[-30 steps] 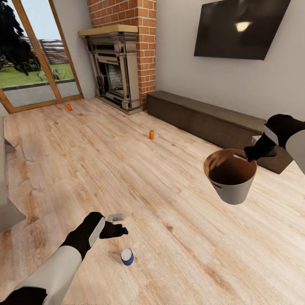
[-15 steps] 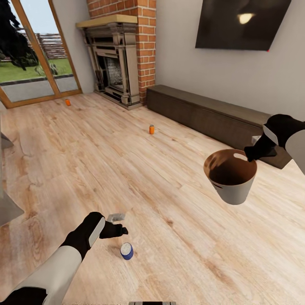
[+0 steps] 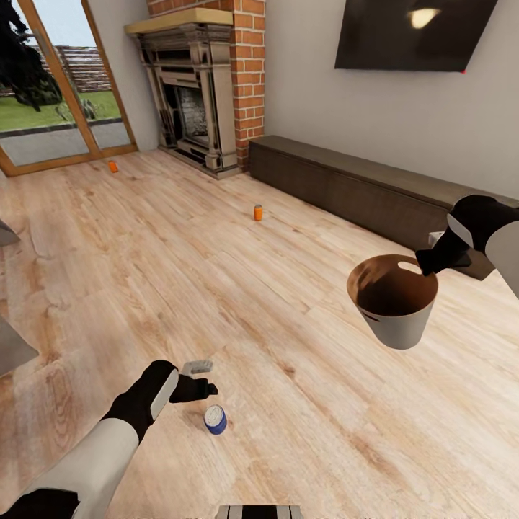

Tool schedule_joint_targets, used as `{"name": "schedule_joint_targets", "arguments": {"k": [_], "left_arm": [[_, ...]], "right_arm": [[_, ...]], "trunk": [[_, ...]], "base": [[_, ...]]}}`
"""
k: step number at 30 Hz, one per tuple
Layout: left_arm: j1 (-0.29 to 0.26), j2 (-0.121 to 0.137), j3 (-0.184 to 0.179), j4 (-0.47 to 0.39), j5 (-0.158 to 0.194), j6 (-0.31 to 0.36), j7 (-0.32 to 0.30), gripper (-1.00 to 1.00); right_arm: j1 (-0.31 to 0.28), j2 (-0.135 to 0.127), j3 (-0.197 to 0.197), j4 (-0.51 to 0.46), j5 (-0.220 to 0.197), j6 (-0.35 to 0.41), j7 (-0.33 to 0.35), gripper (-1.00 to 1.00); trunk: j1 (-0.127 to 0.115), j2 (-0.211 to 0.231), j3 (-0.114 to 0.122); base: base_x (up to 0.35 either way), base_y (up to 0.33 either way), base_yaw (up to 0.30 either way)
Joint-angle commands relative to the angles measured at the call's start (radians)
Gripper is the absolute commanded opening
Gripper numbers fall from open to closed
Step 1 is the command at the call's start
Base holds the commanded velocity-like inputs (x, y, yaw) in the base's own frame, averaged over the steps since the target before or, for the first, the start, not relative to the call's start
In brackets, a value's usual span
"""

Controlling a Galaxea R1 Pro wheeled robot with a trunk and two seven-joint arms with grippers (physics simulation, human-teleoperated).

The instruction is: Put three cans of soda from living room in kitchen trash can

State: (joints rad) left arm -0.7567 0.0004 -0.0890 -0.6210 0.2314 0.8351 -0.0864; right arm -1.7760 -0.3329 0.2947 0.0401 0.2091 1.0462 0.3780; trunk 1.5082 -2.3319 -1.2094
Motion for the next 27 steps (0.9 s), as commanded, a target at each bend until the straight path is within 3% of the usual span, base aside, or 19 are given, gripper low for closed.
{"name": "schedule_joint_targets", "arguments": {"k": [1,23,27], "left_arm": [[0.0,0.0,0.0,-0.001,0.0,-0.001,0.0,1.0],[-0.002,0.001,-0.001,-0.001,-0.001,0.007,0.002,1.0],[-0.004,0.002,-0.001,-0.002,-0.002,0.009,0.002,1.0]], "right_arm": [[-0.001,0.0,-0.003,0.0,-0.007,0.001,0.002,-1.0],[0.0,-0.001,-0.003,0.0,-0.007,0.001,0.002,-1.0],[0.0,0.0,-0.003,0.0,-0.007,0.001,0.002,-1.0]], "trunk": [[0.0,0.0,-0.001],[0.0,0.0,-0.036],[0.015,-0.028,-0.055]], "base": [[0.0,0.0,0.0],[0.049,0.0,0.0],[0.0,0.0,0.0]]}}
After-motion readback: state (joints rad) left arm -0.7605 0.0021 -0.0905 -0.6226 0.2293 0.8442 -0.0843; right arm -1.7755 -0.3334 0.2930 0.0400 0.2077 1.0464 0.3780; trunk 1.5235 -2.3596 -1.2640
